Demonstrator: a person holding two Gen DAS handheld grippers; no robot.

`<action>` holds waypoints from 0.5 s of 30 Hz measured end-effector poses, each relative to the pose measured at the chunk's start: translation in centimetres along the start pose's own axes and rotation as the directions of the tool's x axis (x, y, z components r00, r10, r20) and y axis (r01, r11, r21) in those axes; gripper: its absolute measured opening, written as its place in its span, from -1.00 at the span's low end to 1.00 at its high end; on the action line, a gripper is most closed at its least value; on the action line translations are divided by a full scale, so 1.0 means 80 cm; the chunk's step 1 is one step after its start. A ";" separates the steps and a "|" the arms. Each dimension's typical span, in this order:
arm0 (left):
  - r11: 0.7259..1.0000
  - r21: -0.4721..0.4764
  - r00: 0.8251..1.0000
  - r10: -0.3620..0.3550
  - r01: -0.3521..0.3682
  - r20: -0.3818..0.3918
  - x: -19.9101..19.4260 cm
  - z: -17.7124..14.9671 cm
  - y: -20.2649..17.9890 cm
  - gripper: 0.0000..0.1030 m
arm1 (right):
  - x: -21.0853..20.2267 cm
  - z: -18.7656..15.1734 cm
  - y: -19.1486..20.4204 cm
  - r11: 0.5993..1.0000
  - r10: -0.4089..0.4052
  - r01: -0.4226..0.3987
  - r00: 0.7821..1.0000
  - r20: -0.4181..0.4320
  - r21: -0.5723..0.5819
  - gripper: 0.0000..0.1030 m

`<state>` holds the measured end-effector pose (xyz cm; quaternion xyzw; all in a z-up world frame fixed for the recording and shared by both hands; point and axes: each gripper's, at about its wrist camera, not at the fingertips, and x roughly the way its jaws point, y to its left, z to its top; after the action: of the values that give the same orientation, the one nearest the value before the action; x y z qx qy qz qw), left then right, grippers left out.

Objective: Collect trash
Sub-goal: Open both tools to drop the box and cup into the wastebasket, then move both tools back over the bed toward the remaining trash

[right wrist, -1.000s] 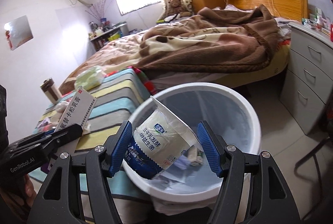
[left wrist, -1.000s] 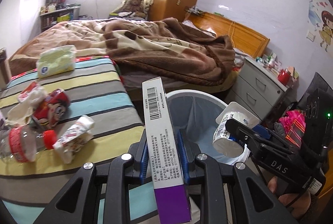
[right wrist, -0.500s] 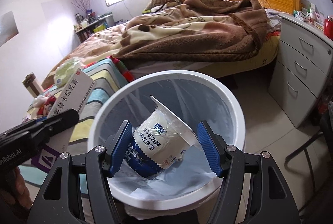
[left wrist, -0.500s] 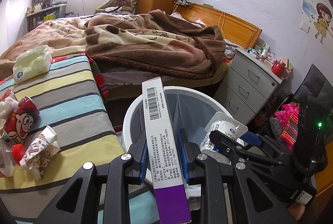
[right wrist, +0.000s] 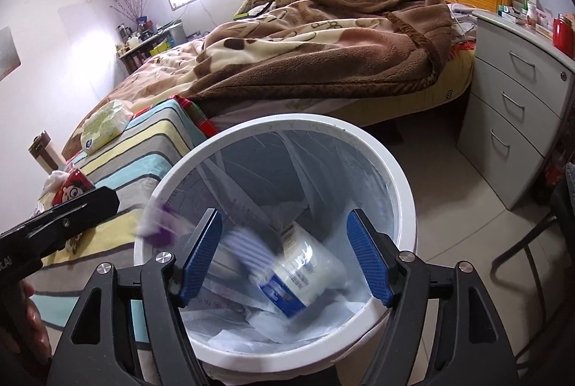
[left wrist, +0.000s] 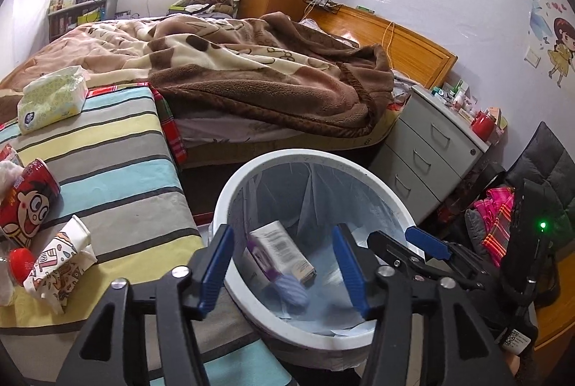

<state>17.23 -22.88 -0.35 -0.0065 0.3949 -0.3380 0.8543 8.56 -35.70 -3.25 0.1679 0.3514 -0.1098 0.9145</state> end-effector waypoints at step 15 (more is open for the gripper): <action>0.998 -0.030 0.996 0.062 -0.060 0.066 -0.058 -0.013 0.029 0.30 | -0.013 0.002 0.029 0.999 0.049 -0.048 0.998 0.048 -0.004 0.45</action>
<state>15.75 -18.16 1.41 -0.0176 0.3707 -0.3060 0.8767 8.62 -33.49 -1.90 0.1725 0.3251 -0.0912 0.9253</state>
